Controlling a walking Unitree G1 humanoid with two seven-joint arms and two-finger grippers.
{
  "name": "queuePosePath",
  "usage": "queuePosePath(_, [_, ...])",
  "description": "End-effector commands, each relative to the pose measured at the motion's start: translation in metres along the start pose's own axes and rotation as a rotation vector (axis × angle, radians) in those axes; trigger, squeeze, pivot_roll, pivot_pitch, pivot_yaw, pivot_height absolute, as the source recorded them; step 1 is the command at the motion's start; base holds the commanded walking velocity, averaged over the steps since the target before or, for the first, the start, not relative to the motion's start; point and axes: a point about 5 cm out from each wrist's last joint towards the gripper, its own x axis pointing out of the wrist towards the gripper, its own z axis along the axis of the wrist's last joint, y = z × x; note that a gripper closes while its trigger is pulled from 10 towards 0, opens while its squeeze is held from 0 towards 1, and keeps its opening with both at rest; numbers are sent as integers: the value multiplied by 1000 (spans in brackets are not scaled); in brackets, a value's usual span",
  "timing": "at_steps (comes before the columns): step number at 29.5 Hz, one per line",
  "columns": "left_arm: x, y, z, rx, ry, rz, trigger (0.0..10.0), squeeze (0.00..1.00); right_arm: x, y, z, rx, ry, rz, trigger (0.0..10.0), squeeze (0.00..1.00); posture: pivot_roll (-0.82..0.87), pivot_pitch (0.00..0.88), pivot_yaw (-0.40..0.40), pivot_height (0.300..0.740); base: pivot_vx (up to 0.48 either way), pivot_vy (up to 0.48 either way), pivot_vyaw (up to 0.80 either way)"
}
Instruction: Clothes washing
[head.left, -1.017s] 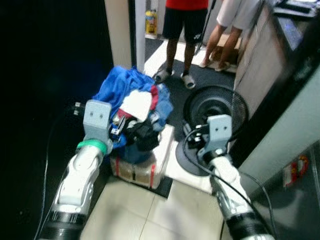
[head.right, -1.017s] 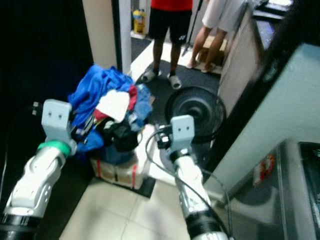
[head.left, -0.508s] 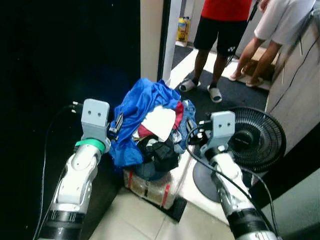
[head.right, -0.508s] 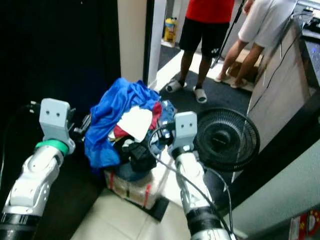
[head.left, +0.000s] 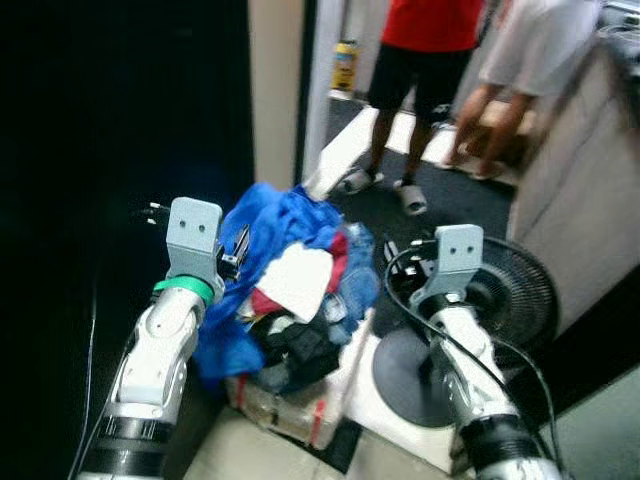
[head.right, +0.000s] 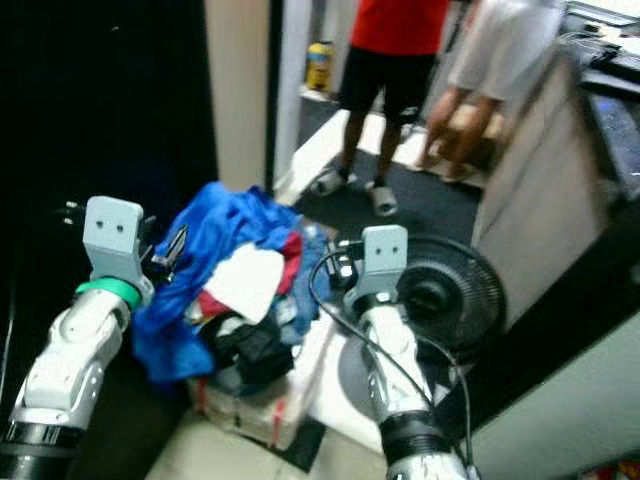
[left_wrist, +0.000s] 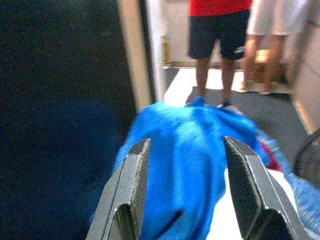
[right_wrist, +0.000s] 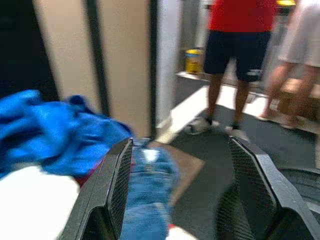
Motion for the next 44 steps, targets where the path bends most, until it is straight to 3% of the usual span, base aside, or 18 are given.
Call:
queuePosePath(1, [-1,1,-6,-6,22,3,10000,0,-3,1,-6,-1,20,-4,10000,0,79,19,12,740,315,0,0])
queuePosePath(9, [-2,-1,-5,-16,21,-7,10000,0,-3,3,-3,-19,5,17,10000,0,80,24,12,740,0,0,0])
queuePosePath(19, [-8,6,-28,-5,130,23,10000,0,-3,14,-5,-41,2,65,10000,0,86,30,11,740,0,0,0])
queuePosePath(23, [-11,8,-39,60,196,6,10000,0,-3,18,-5,-46,-2,86,10000,0,95,53,-2,740,0,0,0])
queuePosePath(31, [-9,8,-34,65,175,36,10000,0,1,22,-1,-62,-12,110,10000,0,100,59,-22,740,0,0,0])
queuePosePath(37, [-10,11,-26,39,123,69,10000,0,8,33,7,-32,-43,155,10000,0,114,59,-35,740,0,0,0])
queuePosePath(44, [-9,11,-17,30,83,66,10000,0,9,31,9,-7,-46,132,10000,0,115,57,-31,740,0,0,0])
